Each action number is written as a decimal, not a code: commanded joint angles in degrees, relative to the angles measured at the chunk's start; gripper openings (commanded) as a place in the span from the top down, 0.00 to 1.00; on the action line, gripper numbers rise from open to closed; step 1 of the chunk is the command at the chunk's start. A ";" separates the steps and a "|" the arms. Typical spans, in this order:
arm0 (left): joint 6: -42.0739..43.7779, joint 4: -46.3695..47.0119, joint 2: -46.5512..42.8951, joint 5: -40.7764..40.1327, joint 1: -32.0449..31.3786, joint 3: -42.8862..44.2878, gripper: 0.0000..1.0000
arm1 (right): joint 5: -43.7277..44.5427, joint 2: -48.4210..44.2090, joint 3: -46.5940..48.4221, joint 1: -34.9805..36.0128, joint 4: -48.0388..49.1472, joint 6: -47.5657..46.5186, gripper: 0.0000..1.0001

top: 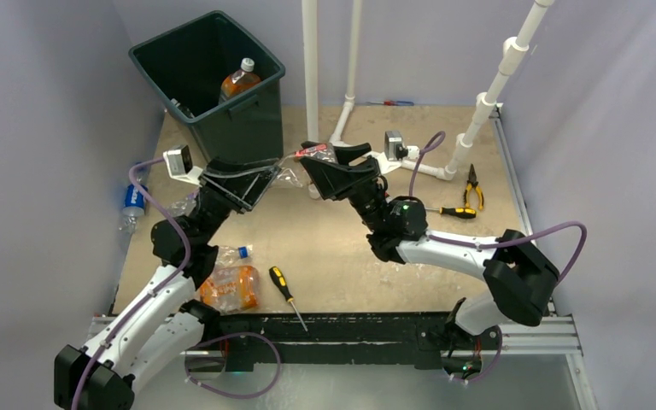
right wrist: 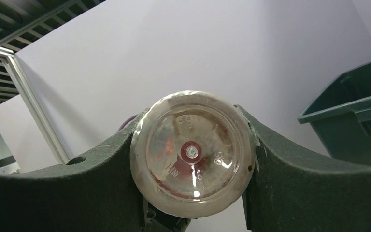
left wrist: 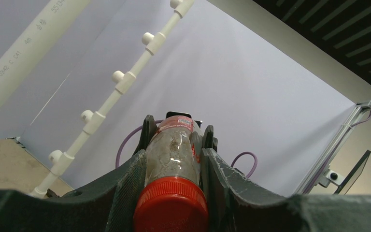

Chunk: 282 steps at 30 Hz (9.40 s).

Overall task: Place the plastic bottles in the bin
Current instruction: Place the plastic bottle in the trash bin, then pick up the plastic bottle at the center of the board, then place the plastic bottle in the trash bin.

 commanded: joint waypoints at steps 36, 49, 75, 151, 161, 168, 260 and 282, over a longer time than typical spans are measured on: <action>11.78 -15.18 -1.96 0.99 -0.36 14.17 1.00 | -4.82 -29.66 2.18 -0.66 -40.95 -16.42 0.24; 50.72 -68.80 6.71 -48.75 -0.29 47.64 1.00 | 0.49 -46.59 -7.48 -0.65 -51.40 -24.66 0.22; 53.49 -62.92 55.01 -54.69 8.61 82.84 0.08 | 4.87 -60.31 -17.73 -0.65 -62.95 -25.40 0.22; 28.09 -84.07 21.30 -40.23 30.20 14.12 0.07 | -0.91 -40.87 -19.31 -1.09 -45.76 -11.21 0.19; 3.49 -115.99 6.53 -46.59 28.95 16.33 0.01 | -1.09 -39.94 -17.56 -1.09 -50.85 -9.01 0.19; -1.27 -117.95 2.51 -43.08 28.91 10.10 0.01 | -4.84 -34.60 -14.35 -1.00 -50.42 -5.51 0.20; 25.30 -60.37 -7.63 11.04 20.95 28.99 0.05 | -12.66 -20.92 7.89 6.21 -64.55 -19.52 1.00; 67.12 -83.19 15.17 3.33 -4.29 60.71 0.01 | 10.25 -31.33 19.46 6.19 -125.24 -23.99 1.00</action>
